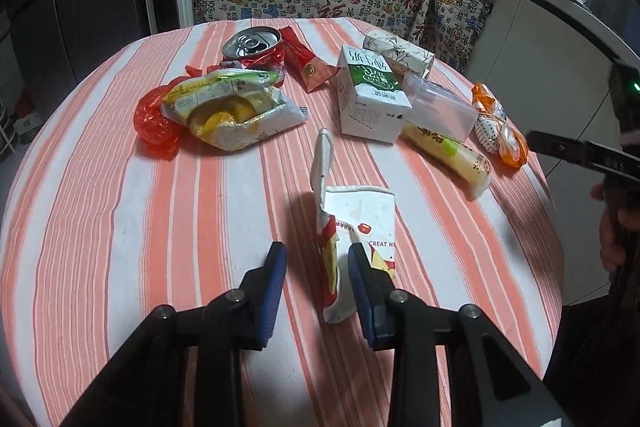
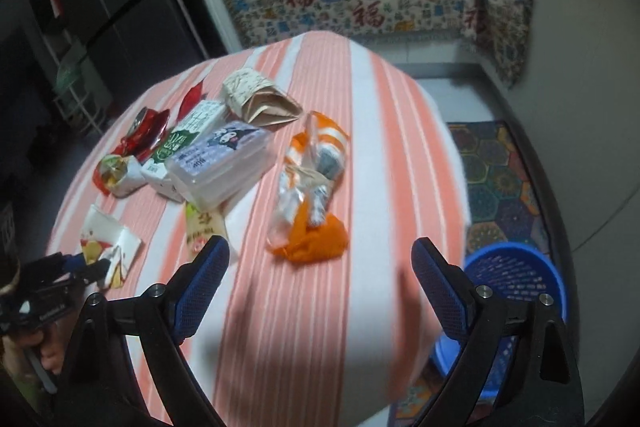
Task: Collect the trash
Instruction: 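Grasp the white paper wrapper with the left tool while the right tool grasps the orange-white snack bag, then carry both items over the blue wastebasket and open both tools to drop them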
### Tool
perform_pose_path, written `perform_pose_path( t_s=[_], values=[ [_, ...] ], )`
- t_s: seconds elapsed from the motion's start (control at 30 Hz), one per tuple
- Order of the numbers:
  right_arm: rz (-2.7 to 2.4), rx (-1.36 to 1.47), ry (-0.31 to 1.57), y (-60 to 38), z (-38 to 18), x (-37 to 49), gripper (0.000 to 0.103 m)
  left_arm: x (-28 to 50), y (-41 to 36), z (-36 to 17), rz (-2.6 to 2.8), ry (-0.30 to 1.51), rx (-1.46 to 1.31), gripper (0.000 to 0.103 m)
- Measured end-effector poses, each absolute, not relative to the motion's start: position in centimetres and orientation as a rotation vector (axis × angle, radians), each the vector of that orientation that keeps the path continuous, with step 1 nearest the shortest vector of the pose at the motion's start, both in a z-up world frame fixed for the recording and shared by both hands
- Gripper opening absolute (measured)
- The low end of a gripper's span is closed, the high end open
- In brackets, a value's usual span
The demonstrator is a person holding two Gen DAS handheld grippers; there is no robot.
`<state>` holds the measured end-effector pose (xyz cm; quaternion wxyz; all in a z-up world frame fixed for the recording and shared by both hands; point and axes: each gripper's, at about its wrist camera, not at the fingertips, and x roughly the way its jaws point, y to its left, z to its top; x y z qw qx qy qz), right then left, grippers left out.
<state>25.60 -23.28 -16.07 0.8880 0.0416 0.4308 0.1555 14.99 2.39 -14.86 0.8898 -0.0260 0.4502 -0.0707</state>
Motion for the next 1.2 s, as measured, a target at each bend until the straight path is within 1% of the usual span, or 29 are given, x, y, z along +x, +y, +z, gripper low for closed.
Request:
perform_pose_path(
  t_s=[0.07, 0.13, 0.17, 0.2, 0.23, 0.43, 0.63, 1.0, 1.2],
  values=[
    [0.322, 0.078, 0.925, -22.4, -16.5, 27.2, 0.085, 15.0, 2.4, -14.8, -0.138, 0.934, -0.046, 0.032],
    [0.322, 0.099, 0.960, -22.1, -17.2, 28.7, 0.079, 15.1, 2.5, -14.8, -0.133, 0.935, -0.042, 0.022],
    [0.324, 0.097, 0.987, -21.8, -17.8, 29.7, 0.075, 15.1, 2.5, -14.8, -0.136, 0.937, -0.043, 0.010],
    [0.324, 0.092, 1.006, -21.7, -18.2, 30.1, 0.051, 15.0, 2.7, -14.8, -0.138, 0.937, -0.047, 0.008],
    [0.324, 0.093, 1.024, -21.8, -18.4, 30.4, 0.039, 14.9, 2.8, -14.7, -0.138, 0.932, -0.050, 0.008],
    [0.343, 0.085, 0.933, -23.6, -15.6, 26.8, 0.038, 13.7, 3.6, -13.4, -0.151, 0.893, -0.083, 0.008],
    [0.391, 0.122, 0.892, -24.9, -14.5, 23.2, 0.038, 13.3, 1.8, -11.9, -0.181, 0.864, -0.096, 0.008],
    [0.400, 0.164, 0.886, -27.3, -14.9, 21.4, 0.038, 14.3, -5.5, -10.8, -0.305, 0.867, -0.068, 0.008],
    [0.330, 0.168, 0.867, -31.7, -13.8, 20.9, 0.038, 15.9, -10.8, -10.2, -0.416, 0.873, -0.044, 0.008]
  ],
)
